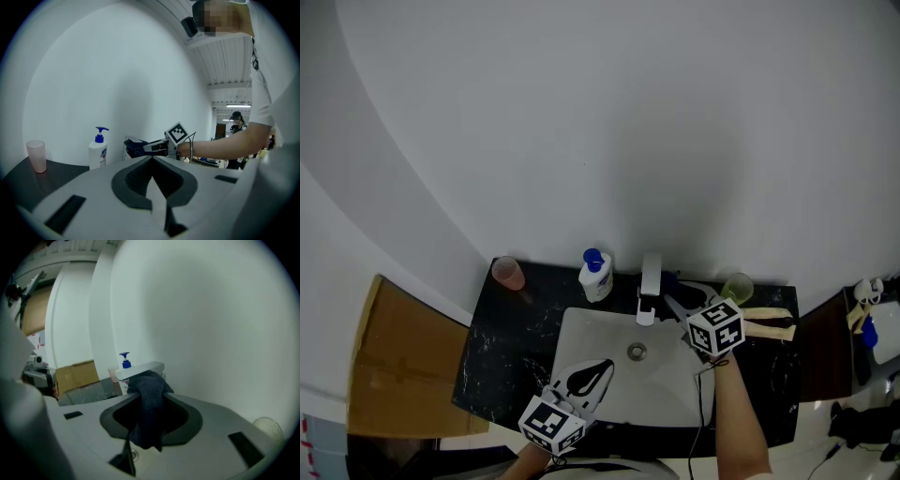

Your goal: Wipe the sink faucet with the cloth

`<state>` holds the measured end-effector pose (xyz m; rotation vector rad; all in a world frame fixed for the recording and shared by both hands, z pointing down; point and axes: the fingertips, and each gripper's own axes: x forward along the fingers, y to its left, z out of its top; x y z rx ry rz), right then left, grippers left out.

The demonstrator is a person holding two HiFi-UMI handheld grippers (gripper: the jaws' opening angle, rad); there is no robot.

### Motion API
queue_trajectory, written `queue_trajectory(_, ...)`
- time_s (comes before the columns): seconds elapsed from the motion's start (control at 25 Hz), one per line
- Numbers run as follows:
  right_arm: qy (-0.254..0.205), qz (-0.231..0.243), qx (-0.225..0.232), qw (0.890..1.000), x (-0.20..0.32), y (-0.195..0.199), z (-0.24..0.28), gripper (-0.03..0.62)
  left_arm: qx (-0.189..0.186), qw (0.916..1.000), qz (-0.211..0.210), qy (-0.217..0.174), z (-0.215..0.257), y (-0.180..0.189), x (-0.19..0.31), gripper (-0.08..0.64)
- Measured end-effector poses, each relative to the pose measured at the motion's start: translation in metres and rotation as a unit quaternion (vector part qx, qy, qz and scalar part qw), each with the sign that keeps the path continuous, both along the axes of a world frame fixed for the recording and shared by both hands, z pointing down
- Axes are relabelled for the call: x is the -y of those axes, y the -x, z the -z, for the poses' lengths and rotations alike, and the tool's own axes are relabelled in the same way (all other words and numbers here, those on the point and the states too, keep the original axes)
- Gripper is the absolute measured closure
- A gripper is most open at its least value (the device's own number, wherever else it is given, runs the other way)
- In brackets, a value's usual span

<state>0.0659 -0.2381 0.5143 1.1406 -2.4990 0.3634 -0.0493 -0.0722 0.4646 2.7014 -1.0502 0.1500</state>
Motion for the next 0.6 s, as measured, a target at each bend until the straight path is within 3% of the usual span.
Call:
queue_trajectory(0.16,-0.061,0.04,-0.053,0.996,0.002,0.014,0.004,0.465,0.005,1.0,0.007,0.004,0.001,0.006,-0.001,0.558)
queue_trajectory(0.28,-0.083,0.057,-0.044,0.994,-0.006,0.016,0.011,0.466,0.007,0.9999,0.008,0.005,-0.001,0.008,-0.001,0.558)
queue_trajectory(0.52,-0.076,0.147,-0.007,0.986,-0.055,0.026,0.019,0.469,0.001,1.0,0.006,0.0,0.003,0.004,0.001,0.558)
queue_trajectory(0.6,-0.07,0.15,-0.02,0.986,-0.055,0.023,0.015,0.469,0.003,1.0,0.007,0.0,0.003,0.006,0.002,0.558)
